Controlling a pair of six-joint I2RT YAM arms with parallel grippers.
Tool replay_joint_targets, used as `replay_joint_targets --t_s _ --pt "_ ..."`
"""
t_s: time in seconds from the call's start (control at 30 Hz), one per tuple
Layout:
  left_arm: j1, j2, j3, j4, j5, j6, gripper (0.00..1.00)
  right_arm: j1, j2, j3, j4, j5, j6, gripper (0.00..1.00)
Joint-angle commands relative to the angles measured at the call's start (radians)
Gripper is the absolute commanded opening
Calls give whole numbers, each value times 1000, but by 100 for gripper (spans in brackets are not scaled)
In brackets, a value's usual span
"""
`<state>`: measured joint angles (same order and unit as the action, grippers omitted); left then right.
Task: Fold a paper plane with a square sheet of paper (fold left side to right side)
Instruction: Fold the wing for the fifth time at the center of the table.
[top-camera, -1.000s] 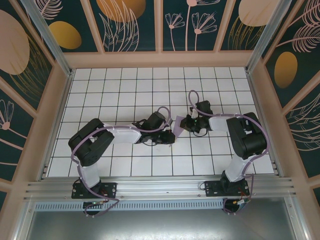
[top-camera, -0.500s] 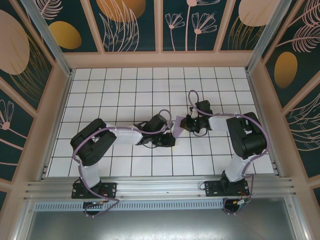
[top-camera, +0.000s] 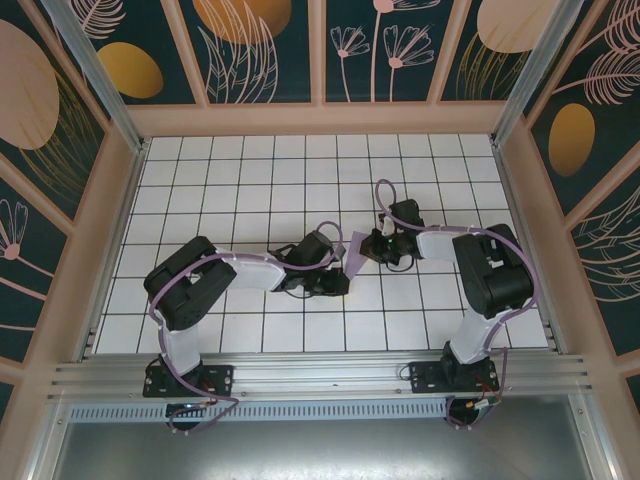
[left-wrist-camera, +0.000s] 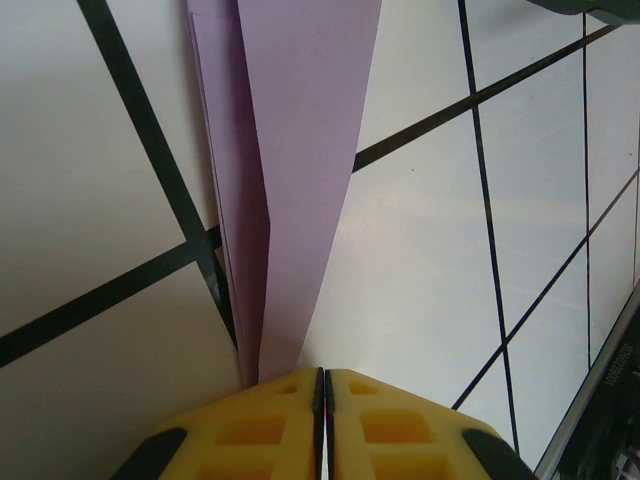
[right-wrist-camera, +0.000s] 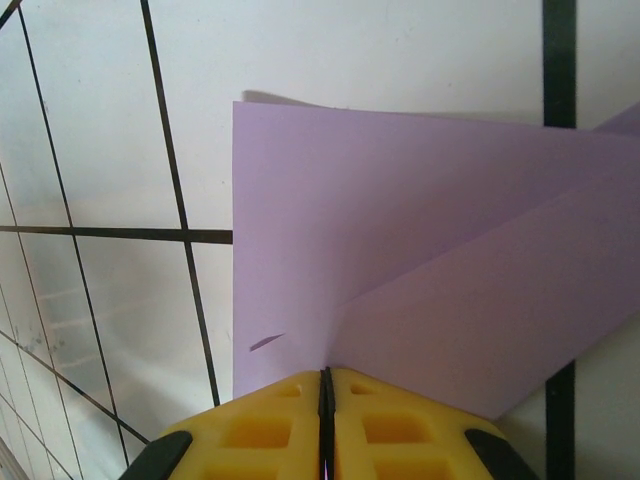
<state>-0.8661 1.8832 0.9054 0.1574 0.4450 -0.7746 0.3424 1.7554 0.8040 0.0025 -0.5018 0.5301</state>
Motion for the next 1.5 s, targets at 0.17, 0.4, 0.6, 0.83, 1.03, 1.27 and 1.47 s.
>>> replay_joint_targets --t_s 0.17,0.4,0.6,0.83,1.03,1.27,1.47 --pt "-21 -6 -108 -8 4 -23 12 -6 42 13 -82 83 -31 11" --pt "-23 -33 -130 -5 4 -25 11 -14 39 -1 -20 30 -18 11" --pt "-23 -75 -138 -15 10 -19 11 -22 36 17 13 2 -19 12" --pt "-7 -226 -125 -22 -22 -11 14 -21 -46 86 28 -9 -35 21" --pt "80 -360 -129 -64 -130 6 31 -17 -251 113 -116 238 -62 47" --pt "152 -459 -130 -124 -344 8 50 50 -413 1 -277 455 76 75" --pt "162 -485 -135 -102 -395 -5 56 113 -391 -123 -148 380 187 77"
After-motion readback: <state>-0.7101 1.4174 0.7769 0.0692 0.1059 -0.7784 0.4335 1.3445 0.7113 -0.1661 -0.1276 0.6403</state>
